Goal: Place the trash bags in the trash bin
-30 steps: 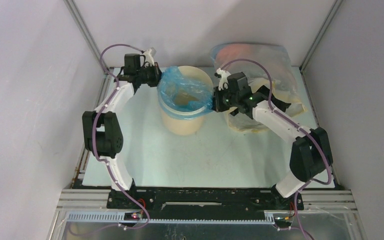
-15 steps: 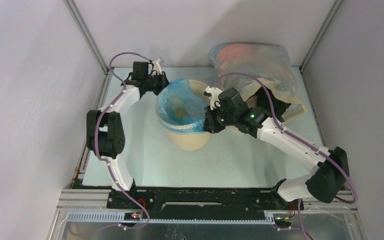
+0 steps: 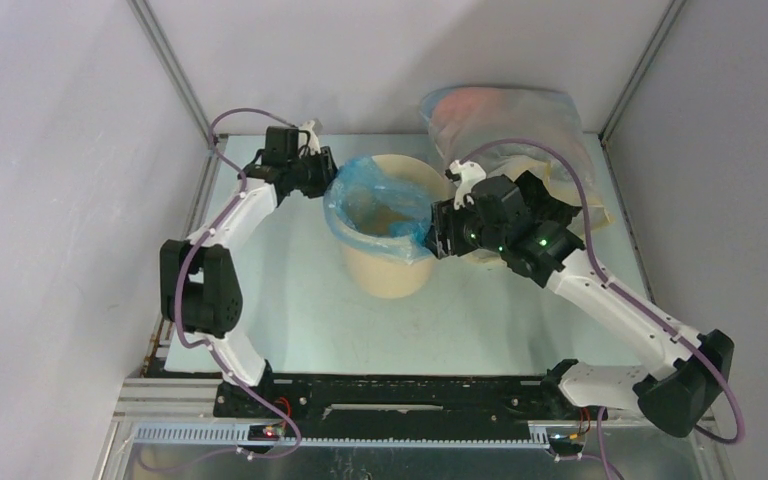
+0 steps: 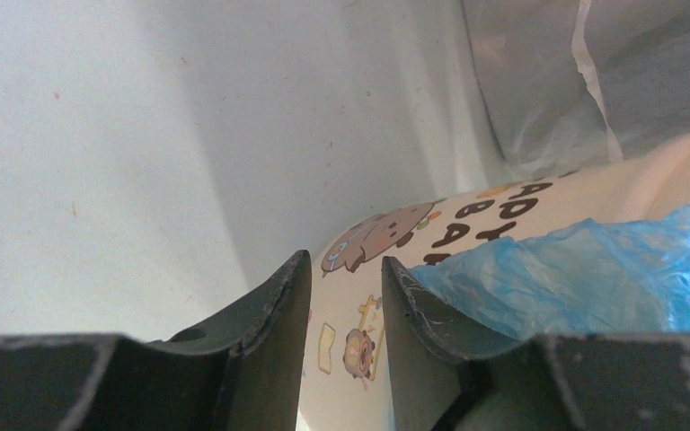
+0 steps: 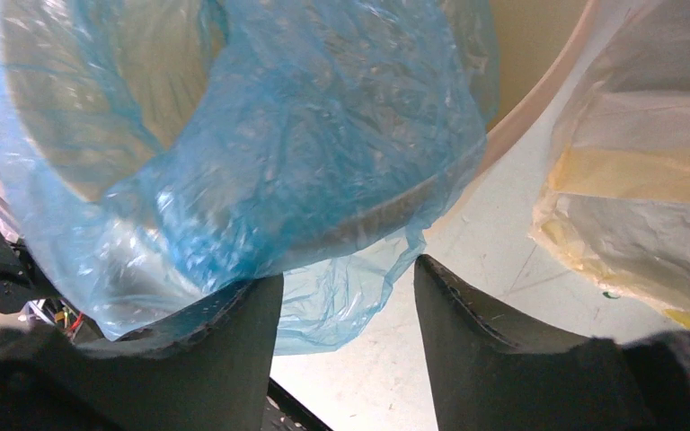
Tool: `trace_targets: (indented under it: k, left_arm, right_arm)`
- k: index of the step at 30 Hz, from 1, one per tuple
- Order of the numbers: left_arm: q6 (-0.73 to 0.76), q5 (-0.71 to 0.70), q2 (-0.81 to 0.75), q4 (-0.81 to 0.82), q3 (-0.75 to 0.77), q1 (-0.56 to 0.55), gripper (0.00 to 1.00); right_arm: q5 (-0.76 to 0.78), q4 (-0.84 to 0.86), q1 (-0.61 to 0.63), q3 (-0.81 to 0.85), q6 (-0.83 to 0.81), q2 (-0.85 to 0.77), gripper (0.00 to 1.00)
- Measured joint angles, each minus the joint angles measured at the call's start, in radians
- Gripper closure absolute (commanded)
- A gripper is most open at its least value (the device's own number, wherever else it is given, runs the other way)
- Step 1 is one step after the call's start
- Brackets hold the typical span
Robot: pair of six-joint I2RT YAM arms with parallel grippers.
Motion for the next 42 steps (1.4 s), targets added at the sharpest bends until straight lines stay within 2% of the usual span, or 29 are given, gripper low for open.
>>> trace_targets:
  k: [5, 7, 10, 14, 17, 20, 30, 32, 37, 42]
  left_arm:
    - [-0.017, -0.041, -0.045, -0.016, -0.020, -0.012, 0.57]
    - [-0.020, -0.054, -0.060, -0.022, -0.023, -0.013, 0.60]
    - [-0.026, -0.076, -0.079, -0.022, -0.025, -0.013, 0.64]
    - [-0.029, -0.095, -0.097, -0.022, -0.048, -0.014, 0.67]
    - [-0.043, -0.113, -0.097, -0.017, -0.078, -0.014, 0.72]
    - [-0.064, -0.119, -0.098, 0.010, -0.122, -0.014, 0.75]
    - [-0.106, -0.119, -0.099, 0.068, -0.158, -0.014, 0.78]
    - [-0.106, -0.119, -0.099, 0.076, -0.158, -0.014, 0.78]
    - [-0.114, -0.152, -0.112, 0.066, -0.158, -0.014, 0.74]
    - [-0.131, -0.195, -0.144, 0.040, -0.158, -0.011, 0.69]
  right_arm:
    - [-0.004, 0.018, 0.005, -0.003, -0.011, -0.044, 0.38]
    - [0.000, 0.023, 0.012, -0.003, -0.014, -0.053, 0.43]
    - [0.025, 0.025, 0.026, -0.013, -0.024, -0.053, 0.43]
    - [0.067, 0.078, 0.041, -0.047, -0.022, -0.059, 0.39]
    - [0.114, 0.137, 0.058, -0.098, -0.017, -0.084, 0.31]
    - [0.142, 0.168, 0.064, -0.137, -0.012, -0.112, 0.28]
    - [0.145, 0.112, 0.064, -0.145, -0.026, -0.189, 0.19]
    - [0.140, 0.093, 0.064, -0.123, -0.027, -0.193, 0.20]
    - [0.122, 0.083, 0.064, -0.085, -0.027, -0.204, 0.38]
    - [0.117, 0.048, 0.064, -0.080, -0.018, -0.200, 0.36]
